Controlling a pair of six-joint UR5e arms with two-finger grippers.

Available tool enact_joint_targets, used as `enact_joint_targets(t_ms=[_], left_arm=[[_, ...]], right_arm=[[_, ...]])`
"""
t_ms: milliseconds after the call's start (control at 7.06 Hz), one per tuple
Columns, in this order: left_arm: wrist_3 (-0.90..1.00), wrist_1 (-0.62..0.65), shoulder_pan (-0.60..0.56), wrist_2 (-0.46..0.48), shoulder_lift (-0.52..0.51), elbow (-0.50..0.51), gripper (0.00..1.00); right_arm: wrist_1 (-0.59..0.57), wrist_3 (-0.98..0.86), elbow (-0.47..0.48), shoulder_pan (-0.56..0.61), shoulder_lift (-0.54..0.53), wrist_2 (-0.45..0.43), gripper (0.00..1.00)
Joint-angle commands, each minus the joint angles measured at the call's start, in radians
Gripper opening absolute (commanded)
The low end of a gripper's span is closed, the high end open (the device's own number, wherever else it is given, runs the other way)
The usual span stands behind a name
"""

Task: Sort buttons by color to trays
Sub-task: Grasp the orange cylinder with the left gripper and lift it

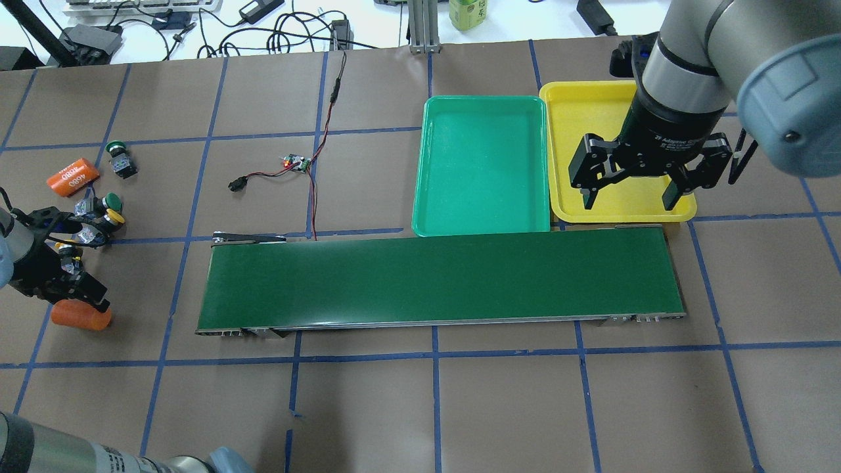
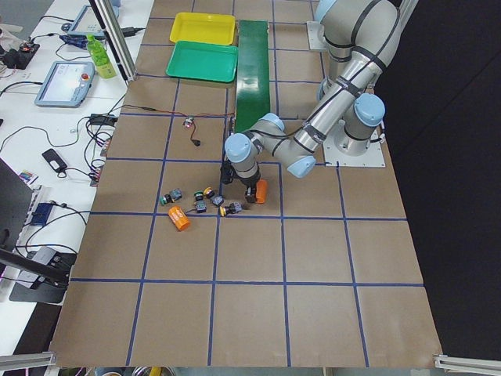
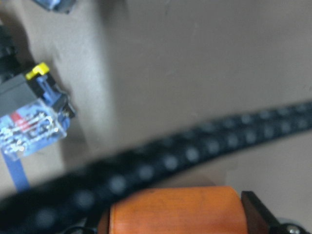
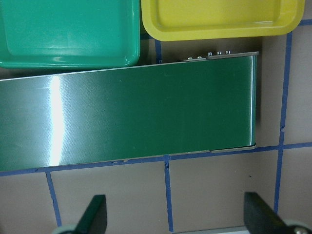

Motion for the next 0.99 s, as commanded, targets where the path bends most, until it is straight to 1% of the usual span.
enact_joint_targets(t_ms=[0,142,283,425,567,708,850], left_arm=[[-0.003,-0.072,-0.026,-0.012,0.071,0.018,0.07],[-0.049,-0.128,-0.076,-0.108,0.129,0.031,0.06],[-0.142,-0.184,-0.154,-0.175,0.201,0.032,0.06],[-0.216,-0.209,-0.232,-0.193,0.250,0.034,0.06],[-0.356,-0.210,-0.326,-0.208,0.273,0.020,0.06],[-0.453,-0.210,-0.415,-0.258,0.275,0.014,0.06],[-0.542,-0.197,-0.481,-0.265,0.252,0.009,0.05]], right_arm=[[0.000,0.000,0.000,0.000,0.000,0.000,1.00],[0.000,0.000,0.000,0.000,0.000,0.000,1.00],[0.000,0.000,0.000,0.000,0.000,0.001,1.00],[0.000,-0.002,0.000,0.000,0.000,0.000,1.00],[0.000,0.000,0.000,0.000,0.000,0.001,1.00],[0.000,-0.002,0.000,0.000,0.000,0.000,1.00],[0.000,0.000,0.000,0.000,0.000,0.001,1.00]])
